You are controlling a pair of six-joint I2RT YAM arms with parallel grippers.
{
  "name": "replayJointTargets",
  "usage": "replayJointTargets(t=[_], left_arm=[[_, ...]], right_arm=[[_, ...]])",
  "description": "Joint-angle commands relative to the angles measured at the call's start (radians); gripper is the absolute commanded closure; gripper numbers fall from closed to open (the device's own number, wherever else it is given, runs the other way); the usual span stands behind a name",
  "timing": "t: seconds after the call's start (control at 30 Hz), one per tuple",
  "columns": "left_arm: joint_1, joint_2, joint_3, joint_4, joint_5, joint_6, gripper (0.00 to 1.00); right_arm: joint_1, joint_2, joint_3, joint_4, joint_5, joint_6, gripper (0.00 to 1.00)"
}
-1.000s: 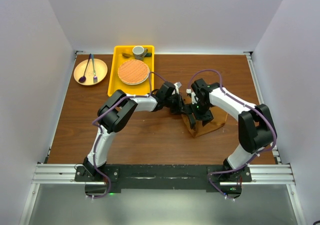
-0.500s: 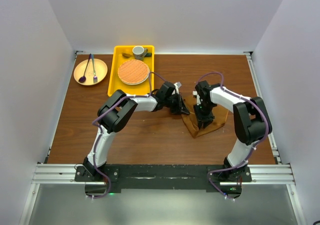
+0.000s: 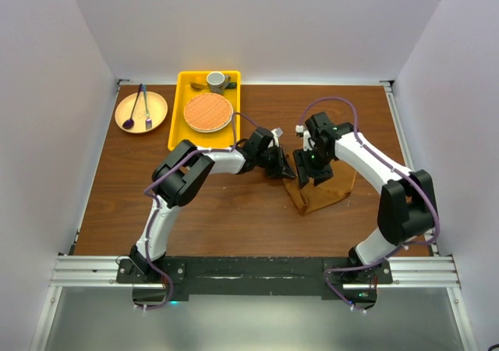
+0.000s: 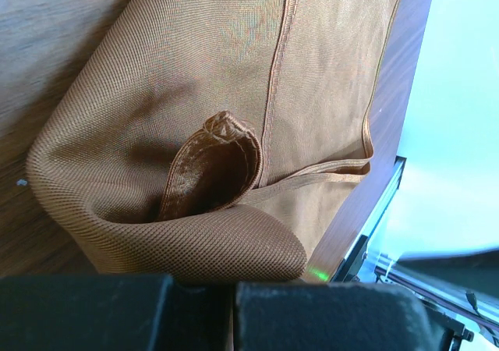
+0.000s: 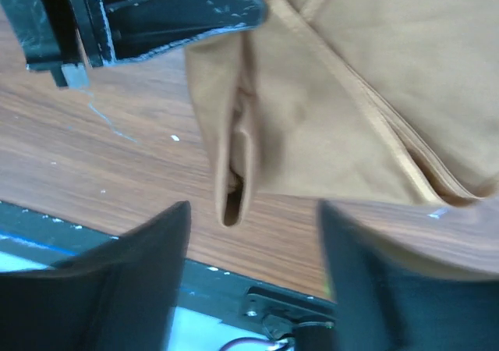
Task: Fold the napkin, place the utensils inside, and roll it up
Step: Roll the napkin with the utensil
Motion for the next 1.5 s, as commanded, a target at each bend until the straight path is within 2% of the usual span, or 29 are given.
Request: replayJointTargets(t=[0.0, 0.1, 0.23, 0.37, 0.5, 0.67, 0.77, 1.0, 1.13, 1.3, 1.33, 1.47], left_arm=[[0.011, 0.092, -0.049, -0.222, -0.109, 0.056, 1.0], [0.011, 0.093, -0.049, -0.222, -0.109, 0.056, 1.0], [0.011, 0.096, -0.051, -0.223, -0.108, 0.058, 1.0], [0.011, 0.099, -0.051, -0.22, -0.106, 0.053, 1.0], [0.013, 0.1, -0.046, -0.218, -0.108, 0.052, 1.0], [0.013, 0.106, -0.042, -0.225, -0.105, 0.053, 1.0], [0.013, 0.108, -0.045, -0.228, -0.103, 0.053, 1.0], [0.024, 0.105, -0.058, -0.225, -0.103, 0.055, 1.0], [0.036, 0.105, -0.068, -0.22, -0.102, 0.059, 1.0], [0.04, 0.111, -0.078, -0.218, -0.105, 0.062, 1.0], [0.042, 0.112, -0.081, -0.217, -0.103, 0.064, 1.0], [0.047, 0.111, -0.092, -0.217, -0.105, 0.067, 1.0]], right_arm=[[0.006, 0.066, -0.022, 0.034, -0.093, -0.016, 0.57], [0.005, 0.085, -0.034, 0.056, -0.102, -0.016, 0.63], [0.009, 0.111, -0.045, 0.065, -0.119, -0.02, 0.52], [0.009, 0.103, -0.06, 0.067, -0.118, -0.02, 0.53], [0.009, 0.112, -0.077, 0.071, -0.127, -0.019, 0.64], [0.009, 0.137, -0.092, 0.076, -0.142, -0.002, 0.68], [0.008, 0.152, -0.095, 0.079, -0.127, 0.006, 0.74], [-0.017, 0.212, -0.074, 0.067, -0.06, 0.029, 0.99], [-0.026, 0.279, -0.057, 0.047, 0.003, 0.035, 1.0], [-0.024, 0.324, -0.094, 0.073, 0.006, 0.044, 1.0], [-0.024, 0.323, -0.106, 0.081, 0.006, 0.041, 0.94], [-0.023, 0.254, -0.062, 0.026, 0.022, 0.016, 0.83]])
